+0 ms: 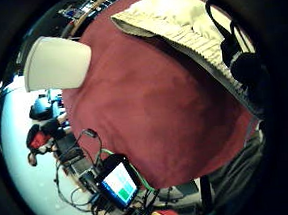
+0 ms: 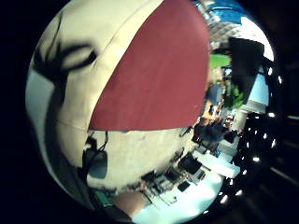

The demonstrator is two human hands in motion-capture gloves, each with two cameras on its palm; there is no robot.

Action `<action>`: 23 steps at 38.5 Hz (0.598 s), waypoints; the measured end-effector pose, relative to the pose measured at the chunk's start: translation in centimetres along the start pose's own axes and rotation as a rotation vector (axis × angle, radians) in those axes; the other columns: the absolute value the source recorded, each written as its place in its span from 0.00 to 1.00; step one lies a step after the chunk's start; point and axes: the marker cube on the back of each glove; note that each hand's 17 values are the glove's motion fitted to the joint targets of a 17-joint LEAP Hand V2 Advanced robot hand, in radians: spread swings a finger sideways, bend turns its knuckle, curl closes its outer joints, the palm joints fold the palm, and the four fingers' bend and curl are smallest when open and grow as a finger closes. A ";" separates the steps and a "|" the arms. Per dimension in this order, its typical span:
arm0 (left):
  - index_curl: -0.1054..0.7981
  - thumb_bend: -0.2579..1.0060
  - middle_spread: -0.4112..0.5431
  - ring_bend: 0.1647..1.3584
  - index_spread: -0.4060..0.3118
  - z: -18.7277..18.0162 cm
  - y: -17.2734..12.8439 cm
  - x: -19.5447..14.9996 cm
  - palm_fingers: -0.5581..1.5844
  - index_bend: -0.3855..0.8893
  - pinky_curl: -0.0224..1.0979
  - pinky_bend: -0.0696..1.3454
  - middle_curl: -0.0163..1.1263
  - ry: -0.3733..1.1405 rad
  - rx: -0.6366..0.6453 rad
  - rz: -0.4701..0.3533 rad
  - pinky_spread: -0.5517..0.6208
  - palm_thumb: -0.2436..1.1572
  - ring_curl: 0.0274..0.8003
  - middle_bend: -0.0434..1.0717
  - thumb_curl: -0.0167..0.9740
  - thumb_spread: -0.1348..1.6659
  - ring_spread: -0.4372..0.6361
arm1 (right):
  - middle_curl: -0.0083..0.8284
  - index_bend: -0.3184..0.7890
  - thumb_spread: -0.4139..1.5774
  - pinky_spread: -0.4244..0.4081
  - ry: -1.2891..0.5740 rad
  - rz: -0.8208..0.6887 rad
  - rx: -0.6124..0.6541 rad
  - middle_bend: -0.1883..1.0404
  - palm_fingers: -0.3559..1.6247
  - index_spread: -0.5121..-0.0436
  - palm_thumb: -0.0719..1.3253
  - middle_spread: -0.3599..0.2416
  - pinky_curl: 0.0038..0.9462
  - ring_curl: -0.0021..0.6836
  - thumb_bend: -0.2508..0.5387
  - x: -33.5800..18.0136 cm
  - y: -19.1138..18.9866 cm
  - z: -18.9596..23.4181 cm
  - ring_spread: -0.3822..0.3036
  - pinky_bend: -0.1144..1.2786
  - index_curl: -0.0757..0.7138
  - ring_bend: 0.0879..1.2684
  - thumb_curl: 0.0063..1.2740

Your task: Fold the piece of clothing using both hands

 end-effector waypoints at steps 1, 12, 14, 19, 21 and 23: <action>0.61 0.27 0.14 0.33 0.19 -0.2 0.2 0.0 0.80 0.45 0.34 0.19 0.44 0.024 -0.013 0.007 0.22 0.66 0.52 0.40 0.51 0.70 0.11 | 0.47 0.35 0.78 0.42 0.001 -0.017 -0.020 0.35 0.70 0.62 0.62 0.43 0.41 0.55 0.56 0.1 0.2 -0.6 0.38 0.45 0.36 0.36 0.24; 0.65 0.24 0.13 0.31 0.18 -6.8 -0.5 -1.5 0.82 0.46 0.35 0.17 0.46 0.284 -0.019 0.014 0.23 0.70 0.54 0.39 0.59 0.62 0.11 | 0.56 0.44 0.58 0.21 0.089 0.051 -0.212 0.46 0.82 0.57 0.74 0.28 0.46 0.65 0.49 2.8 -3.7 -14.9 0.21 0.47 0.47 0.43 0.36; 0.66 0.23 0.12 0.32 0.16 -8.5 -1.7 -2.5 0.83 0.47 0.35 0.17 0.47 0.329 0.005 -0.063 0.22 0.71 0.55 0.41 0.62 0.59 0.11 | 0.57 0.44 0.56 0.20 0.129 0.156 -0.159 0.47 0.82 0.57 0.75 0.27 0.46 0.66 0.47 4.1 -7.4 -17.4 0.21 0.46 0.49 0.44 0.37; 0.69 0.21 0.11 0.34 0.14 -10.7 -4.1 -4.7 0.84 0.49 0.35 0.17 0.49 0.298 0.081 -0.334 0.22 0.72 0.57 0.45 0.66 0.52 0.10 | 0.58 0.44 0.52 0.19 0.168 0.330 -0.015 0.48 0.81 0.56 0.77 0.27 0.46 0.66 0.42 4.9 -17.5 -18.5 0.21 0.44 0.52 0.44 0.40; 0.70 0.20 0.11 0.34 0.14 -9.4 -5.4 -6.1 0.83 0.48 0.35 0.17 0.49 0.310 0.045 -0.465 0.22 0.72 0.58 0.46 0.68 0.50 0.10 | 0.58 0.44 0.50 0.19 0.141 0.379 0.058 0.48 0.81 0.55 0.77 0.27 0.46 0.67 0.41 4.1 -19.9 -17.9 0.21 0.43 0.53 0.44 0.42; 0.70 0.20 0.11 0.35 0.14 -7.8 -6.0 -7.2 0.82 0.47 0.35 0.18 0.50 0.336 -0.023 -0.583 0.22 0.72 0.58 0.48 0.69 0.49 0.10 | 0.58 0.44 0.50 0.18 0.083 0.409 0.150 0.48 0.80 0.55 0.78 0.26 0.46 0.67 0.39 2.5 -20.3 -17.6 0.20 0.43 0.54 0.44 0.43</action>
